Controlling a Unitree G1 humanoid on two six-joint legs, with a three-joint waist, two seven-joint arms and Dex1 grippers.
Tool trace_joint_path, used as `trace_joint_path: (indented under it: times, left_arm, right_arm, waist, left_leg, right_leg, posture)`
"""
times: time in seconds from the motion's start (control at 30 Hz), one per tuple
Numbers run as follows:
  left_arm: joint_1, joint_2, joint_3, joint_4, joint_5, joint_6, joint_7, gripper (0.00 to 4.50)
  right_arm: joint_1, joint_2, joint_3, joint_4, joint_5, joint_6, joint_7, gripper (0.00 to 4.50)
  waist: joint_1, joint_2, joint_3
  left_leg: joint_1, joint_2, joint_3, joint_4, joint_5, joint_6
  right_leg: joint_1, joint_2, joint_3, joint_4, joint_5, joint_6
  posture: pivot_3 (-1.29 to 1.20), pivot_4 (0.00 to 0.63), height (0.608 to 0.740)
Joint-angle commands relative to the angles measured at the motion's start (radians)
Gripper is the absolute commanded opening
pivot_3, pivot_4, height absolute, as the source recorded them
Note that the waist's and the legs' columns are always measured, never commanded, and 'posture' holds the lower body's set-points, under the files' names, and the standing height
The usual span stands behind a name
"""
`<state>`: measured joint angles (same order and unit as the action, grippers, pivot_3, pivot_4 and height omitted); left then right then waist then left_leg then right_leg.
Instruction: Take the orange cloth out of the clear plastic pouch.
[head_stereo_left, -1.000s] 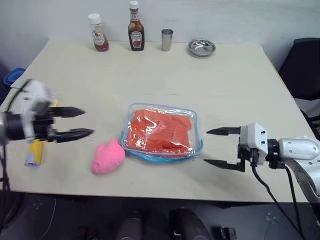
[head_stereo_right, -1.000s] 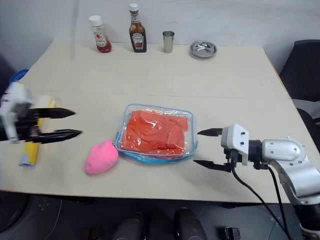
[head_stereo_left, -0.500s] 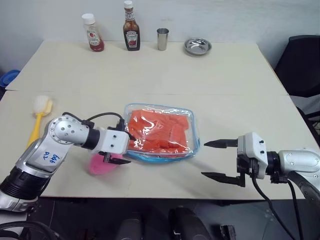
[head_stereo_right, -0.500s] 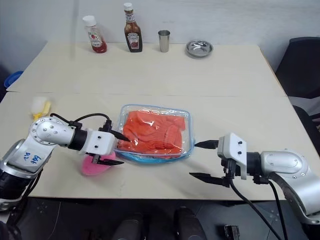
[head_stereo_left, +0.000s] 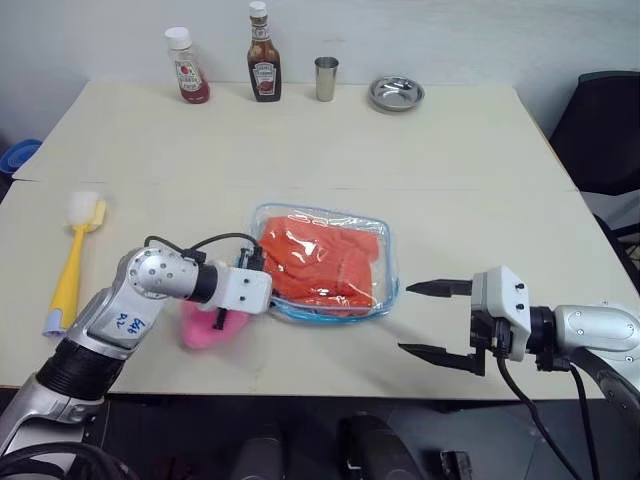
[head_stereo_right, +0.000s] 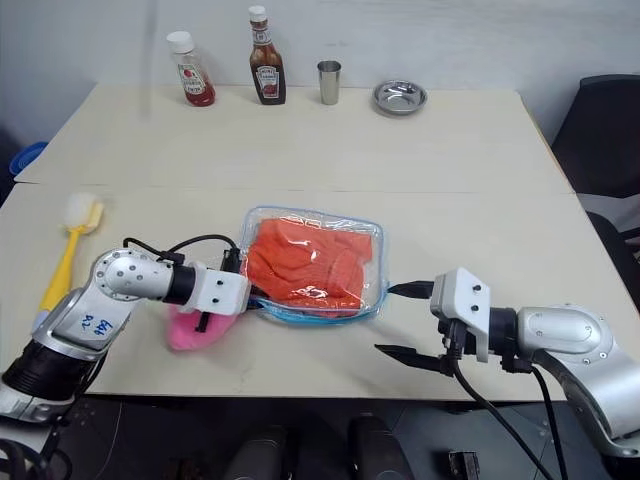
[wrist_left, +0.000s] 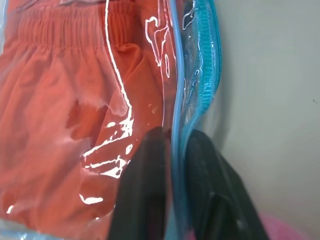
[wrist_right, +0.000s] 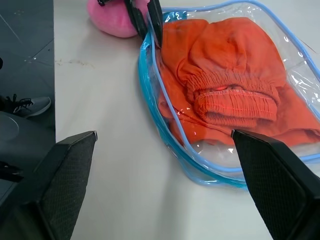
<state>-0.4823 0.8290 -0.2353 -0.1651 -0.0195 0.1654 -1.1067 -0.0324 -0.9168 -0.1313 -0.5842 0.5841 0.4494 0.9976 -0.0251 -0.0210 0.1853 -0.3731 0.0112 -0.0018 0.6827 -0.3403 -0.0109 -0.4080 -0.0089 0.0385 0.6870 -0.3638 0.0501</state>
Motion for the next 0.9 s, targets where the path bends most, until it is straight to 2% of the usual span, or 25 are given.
trace_joint_path:
  times: [0.03,0.2,0.3,0.4,0.53,0.63,0.83,0.9]
  left_arm:
    - [-0.017,-0.103,0.129,-0.105,-0.263,0.382,0.054,0.02]
    - [-0.054,-0.2,0.202,-0.183,-0.396,0.641,0.168,0.02]
    - [-0.028,-0.225,0.185,-0.238,-0.407,0.677,0.217,0.0]
    - [-0.018,-0.237,0.17,-0.254,-0.404,0.687,0.25,0.0]
    - [-0.02,-0.246,0.148,-0.246,-0.395,0.676,0.278,0.0]
    - [-0.026,-0.248,0.138,-0.24,-0.398,0.672,0.289,0.0]
    - [-0.037,-0.253,0.113,-0.217,-0.385,0.646,0.301,0.0]
    - [-0.04,-0.254,0.107,-0.214,-0.385,0.641,0.304,0.0]
  right_arm:
    - [-0.031,0.012,-0.005,-0.008,0.012,-0.009,0.002,4.5]
    - [-0.062,0.041,0.074,-0.006,-0.04,-0.03,-0.005,4.5]
    - [-0.134,0.1,0.186,0.048,-0.165,-0.087,-0.05,4.0]
    - [-0.199,0.142,0.291,0.12,-0.312,-0.179,-0.067,3.04]
    - [-0.312,0.258,0.381,0.251,-0.466,-0.253,-0.165,1.64]
    - [-0.355,0.286,0.429,0.333,-0.564,-0.343,-0.184,1.64]
    - [-0.36,0.306,0.482,0.387,-0.626,-0.442,-0.144,1.64]
    - [-0.359,0.32,0.484,0.398,-0.635,-0.448,-0.151,2.02]
  waist:
    - [0.001,0.0,0.0]
    - [0.004,-0.001,0.0]
    - [-0.006,-0.001,0.0]
    - [-0.003,-0.001,0.0]
    - [-0.003,-0.001,0.0]
    - [-0.002,-0.001,0.0]
    - [-0.002,-0.001,0.0]
    - [-0.002,-0.001,0.0]
  left_leg:
    - [0.0,0.0,0.0,0.0,0.0,0.0]
    - [-0.001,0.0,-0.002,0.002,0.001,-0.003]
    - [0.0,0.0,-0.001,0.002,0.002,-0.004]
    - [0.001,0.0,-0.001,0.001,0.003,-0.005]
    - [0.001,0.0,-0.001,0.001,0.004,-0.007]
    - [0.001,0.0,-0.001,0.001,0.004,-0.008]
    - [0.0,-0.001,-0.001,0.001,0.004,-0.008]
    - [0.0,0.0,-0.001,0.001,0.004,-0.008]
  right_leg:
    - [0.0,0.0,0.0,0.001,0.0,0.0]
    - [0.0,0.0,-0.001,0.001,0.0,0.0]
    - [0.0,0.0,-0.001,0.001,0.0,0.0]
    - [0.0,0.001,0.0,0.002,0.0,0.0]
    - [-0.001,0.001,0.0,0.003,0.0,0.0]
    - [-0.001,0.0,0.0,0.003,0.0,0.0]
    - [-0.001,0.0,0.0,0.002,0.0,0.0]
    - [-0.001,0.0,0.0,0.002,0.0,0.0]
  posture:
    - [0.0,0.15,0.74]
    - [0.0,0.15,0.74]
    - [0.0,0.15,0.74]
    - [0.0,0.15,0.74]
    - [0.0,0.15,0.74]
    - [0.0,0.15,0.74]
    - [0.0,0.15,0.74]
    - [0.0,0.15,0.74]
